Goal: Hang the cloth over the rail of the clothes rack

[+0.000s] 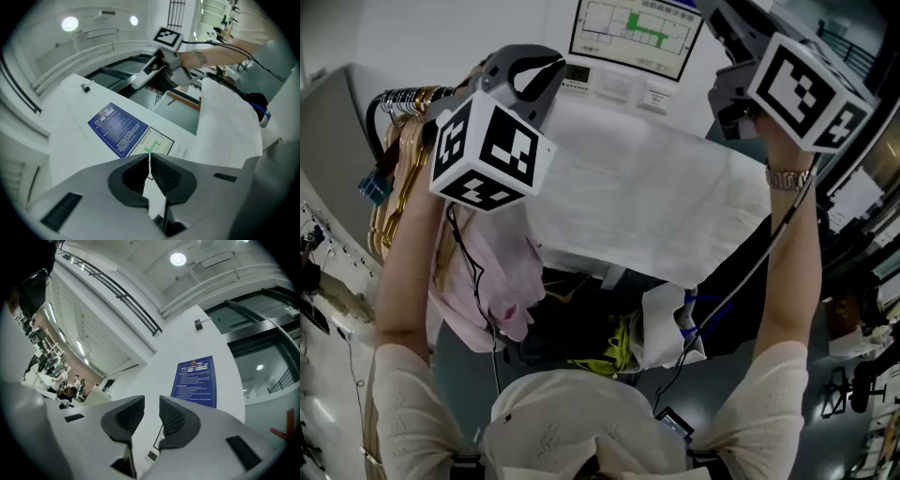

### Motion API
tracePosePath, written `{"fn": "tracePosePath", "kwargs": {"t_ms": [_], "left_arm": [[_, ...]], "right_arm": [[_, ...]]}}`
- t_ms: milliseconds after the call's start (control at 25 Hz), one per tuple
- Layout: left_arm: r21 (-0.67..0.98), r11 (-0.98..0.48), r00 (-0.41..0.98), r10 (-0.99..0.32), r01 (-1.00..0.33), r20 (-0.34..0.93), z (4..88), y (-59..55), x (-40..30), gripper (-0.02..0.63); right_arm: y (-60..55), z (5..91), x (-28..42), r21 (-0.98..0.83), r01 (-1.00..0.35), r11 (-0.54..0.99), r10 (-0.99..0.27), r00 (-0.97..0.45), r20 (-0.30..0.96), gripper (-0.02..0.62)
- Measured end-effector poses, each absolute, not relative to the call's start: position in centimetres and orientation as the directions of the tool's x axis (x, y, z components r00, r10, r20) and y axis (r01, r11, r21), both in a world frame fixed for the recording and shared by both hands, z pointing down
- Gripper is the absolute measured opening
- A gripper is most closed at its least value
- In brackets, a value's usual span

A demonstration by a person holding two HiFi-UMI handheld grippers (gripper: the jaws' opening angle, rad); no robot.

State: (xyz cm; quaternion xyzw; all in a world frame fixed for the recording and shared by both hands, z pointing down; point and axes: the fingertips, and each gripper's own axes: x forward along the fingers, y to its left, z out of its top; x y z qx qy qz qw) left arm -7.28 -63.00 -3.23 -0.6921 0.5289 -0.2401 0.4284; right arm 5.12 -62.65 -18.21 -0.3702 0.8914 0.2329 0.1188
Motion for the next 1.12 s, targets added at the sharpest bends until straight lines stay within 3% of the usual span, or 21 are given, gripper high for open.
{"fn": "tracePosePath", "kwargs": {"t_ms": [280, 440, 600, 680, 800, 920, 1120], "left_arm": [[-0.663, 0.005, 0.322, -0.872, -0.749, -0.370, -3.8, -56.7, -4.7, 0.020], [-0.464, -0.096, 0.329, -0.828, -0.880, -0.453, 0.5, -54.0, -3.7, 0.020], [-0.245, -0.296, 0.368, -0.862, -0.923, -0.347, 10.4, -52.5, -1.6, 0.019], [-0.204, -0.347, 0.395, -0.872, -0.915, -0.289, 16.0, -52.1, 0.4, 0.018], [-0.141, -0.386, 0.406, -0.898, -0.912, -0.171, 24.4, -51.2, 2.1, 0.018], [-0.046, -0.400, 0.402, -0.914, -0.915, -0.055, 31.0, -49.2, 2.1, 0.018], [-0.053, -0.425, 0.426, -0.905, -0.904, -0.012, 37.0, -47.0, 2.7, 0.018]], "right_arm": [[-52.3, -8.4, 10.6, 0.283, -0.806, 0.521, -0.653, -0.589, -0.477, 0.107], [-51.0, 0.8, 11.1, 0.177, -0.812, 0.557, -0.702, -0.574, -0.421, 0.107], [-51.1, 12.1, 10.8, 0.175, -0.834, 0.524, -0.787, -0.552, -0.275, 0.106], [-51.3, 17.5, 11.6, 0.190, -0.861, 0.472, -0.839, -0.504, -0.202, 0.068], [-50.6, 24.3, 13.1, 0.158, -0.900, 0.406, -0.900, -0.424, -0.098, 0.018], [-48.6, 30.2, 13.4, 0.050, -0.907, 0.417, -0.908, -0.418, -0.006, 0.017], [-46.5, 35.7, 13.5, -0.053, -0.917, 0.396, -0.917, -0.398, 0.028, 0.017]]}}
